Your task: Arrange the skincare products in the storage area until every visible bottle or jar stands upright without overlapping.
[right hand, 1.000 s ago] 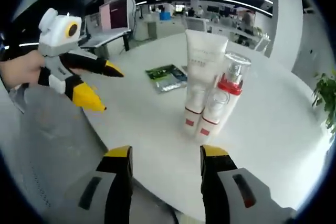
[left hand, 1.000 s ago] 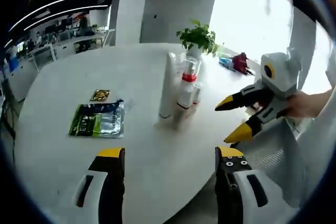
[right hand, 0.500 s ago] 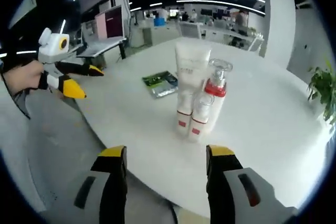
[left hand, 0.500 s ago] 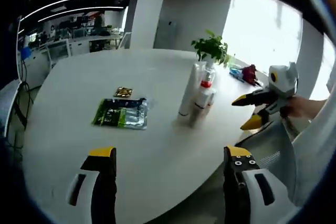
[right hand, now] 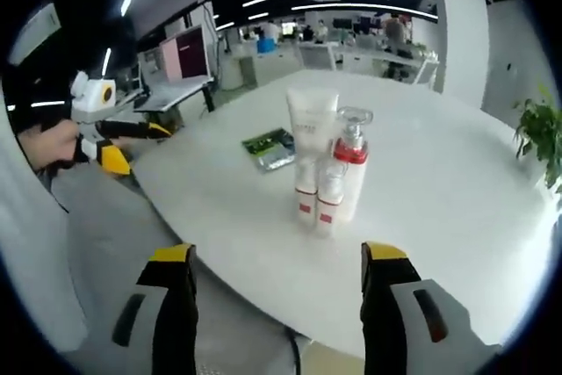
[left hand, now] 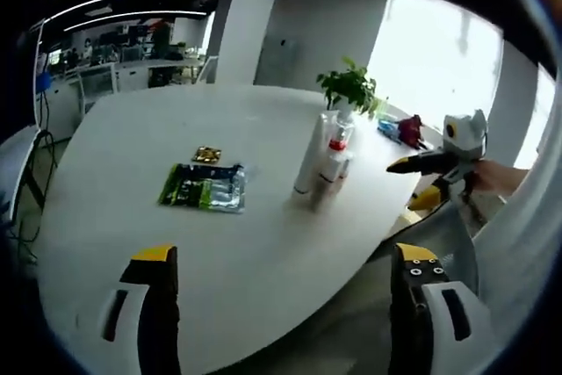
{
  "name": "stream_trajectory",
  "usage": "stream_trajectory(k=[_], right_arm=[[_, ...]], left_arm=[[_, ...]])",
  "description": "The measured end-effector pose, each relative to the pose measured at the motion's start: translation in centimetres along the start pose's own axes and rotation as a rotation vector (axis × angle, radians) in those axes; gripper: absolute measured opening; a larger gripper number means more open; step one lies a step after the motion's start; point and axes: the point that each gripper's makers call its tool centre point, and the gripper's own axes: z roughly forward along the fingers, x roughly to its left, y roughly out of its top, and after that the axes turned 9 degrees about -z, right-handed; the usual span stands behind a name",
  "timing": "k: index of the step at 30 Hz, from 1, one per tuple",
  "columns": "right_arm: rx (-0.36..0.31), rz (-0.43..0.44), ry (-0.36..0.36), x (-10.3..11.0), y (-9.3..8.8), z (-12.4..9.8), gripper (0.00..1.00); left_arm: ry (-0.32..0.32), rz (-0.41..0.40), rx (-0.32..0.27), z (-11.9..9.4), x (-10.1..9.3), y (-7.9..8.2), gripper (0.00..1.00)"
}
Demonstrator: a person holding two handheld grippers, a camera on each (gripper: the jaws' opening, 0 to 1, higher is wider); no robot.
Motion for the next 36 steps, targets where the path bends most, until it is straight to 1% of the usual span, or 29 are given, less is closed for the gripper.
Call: stream_trajectory(k=[2, 4, 6, 10, 12, 14, 15, 20, 23, 25, 29, 33, 36], right_arm=[[-0.005, 0.002, 0.01, 0.2, 0.1, -0.1, 0.78], [-0.014, 0.015, 0.041, 0.7, 0.3, -0.2, 0.78], [-0.013, 0.022, 0.054, 0.7, 0.1, -0.2, 0.8], [-0.008, 0.028, 0.078, 1.0, 0.0, -0.4, 0.87], [-0.023, 0.046, 0.094, 1.2, 0.2, -0.6, 0.93], [-0.03, 0.044, 0.097, 1.3, 0.3, -0.7, 0.98], [-0.032, 0.038, 0.101, 1.3, 0.3, -0.8, 0.99], [-0.042, 0.059, 0.111, 1.0, 0.2, -1.0, 0.99], [-0.043, 0.068, 0.103, 0.3, 0.0, -1.0, 0.99], [-0.043, 0.071, 0.099, 0.2, -0.1, -1.1, 0.99], [-0.037, 0.084, 0.091, -0.3, -0.8, -0.7, 0.99], [-0.034, 0.093, 0.092, -0.3, -1.0, -0.6, 0.99], [-0.029, 0.095, 0.097, 0.0, -0.9, -0.5, 0.99]], left_arm=[[-0.001, 0.002, 0.005, -0.2, 0.1, -0.2, 0.95], [-0.007, -0.004, 0.013, -0.4, 0.3, -0.4, 0.97], [-0.013, -0.016, 0.013, -0.8, 0.6, -0.5, 0.99], [-0.008, -0.023, 0.021, -1.4, 0.8, -0.7, 0.99], [-0.005, -0.026, 0.028, -1.8, 1.3, -0.9, 0.99], [0.001, -0.03, 0.03, -2.0, 1.5, -1.0, 0.99], [0.005, -0.037, 0.03, -2.3, 1.9, -1.0, 0.99], [0.018, -0.051, 0.024, -2.5, 2.8, -1.0, 0.99], [0.022, -0.054, 0.02, -2.4, 2.6, -0.9, 0.99], [0.023, -0.052, 0.021, -2.3, 2.5, -0.9, 0.99], [0.025, -0.035, 0.042, -1.8, 2.4, -1.1, 0.99], [0.021, -0.032, 0.048, -1.5, 2.0, -0.9, 0.99], [0.02, -0.032, 0.058, -1.2, 2.2, -0.8, 0.99]])
